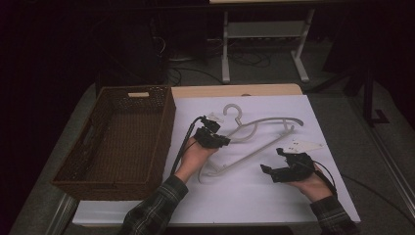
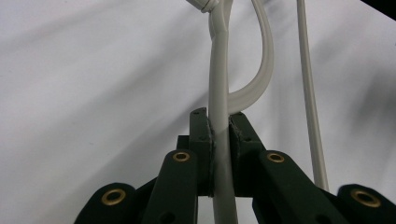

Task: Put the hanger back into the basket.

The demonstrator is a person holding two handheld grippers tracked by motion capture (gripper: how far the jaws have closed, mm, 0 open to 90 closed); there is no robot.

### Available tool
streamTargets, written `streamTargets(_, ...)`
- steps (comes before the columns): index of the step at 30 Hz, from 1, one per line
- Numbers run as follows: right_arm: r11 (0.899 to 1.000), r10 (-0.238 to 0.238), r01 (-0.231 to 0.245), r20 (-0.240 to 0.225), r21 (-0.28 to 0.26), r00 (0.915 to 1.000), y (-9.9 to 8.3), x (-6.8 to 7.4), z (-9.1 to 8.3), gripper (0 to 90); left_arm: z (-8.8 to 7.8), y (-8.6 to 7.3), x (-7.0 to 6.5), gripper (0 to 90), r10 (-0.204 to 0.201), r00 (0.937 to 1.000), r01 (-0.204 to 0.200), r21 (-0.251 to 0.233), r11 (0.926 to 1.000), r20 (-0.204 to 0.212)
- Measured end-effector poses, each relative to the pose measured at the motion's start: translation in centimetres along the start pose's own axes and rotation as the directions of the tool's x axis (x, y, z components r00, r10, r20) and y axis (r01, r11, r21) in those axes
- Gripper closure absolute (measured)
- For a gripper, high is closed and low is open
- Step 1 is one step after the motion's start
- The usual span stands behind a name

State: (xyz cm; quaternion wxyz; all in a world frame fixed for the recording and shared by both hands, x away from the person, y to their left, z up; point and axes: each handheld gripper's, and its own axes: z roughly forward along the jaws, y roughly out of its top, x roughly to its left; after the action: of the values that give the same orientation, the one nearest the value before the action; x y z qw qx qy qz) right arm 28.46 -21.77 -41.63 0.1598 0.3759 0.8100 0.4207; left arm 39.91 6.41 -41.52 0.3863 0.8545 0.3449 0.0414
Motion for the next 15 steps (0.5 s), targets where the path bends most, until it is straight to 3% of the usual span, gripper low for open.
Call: streamTargets(15, 0.997, 0.042, -0.041, 0.021, -0.06, 0.9989, -2.2, 0.3, -2.1, 11.4, -5.8, 3.2, -0.4, 82.5, 0.003, 0.9976, -0.005, -0.016, 0.9999, -0.069)
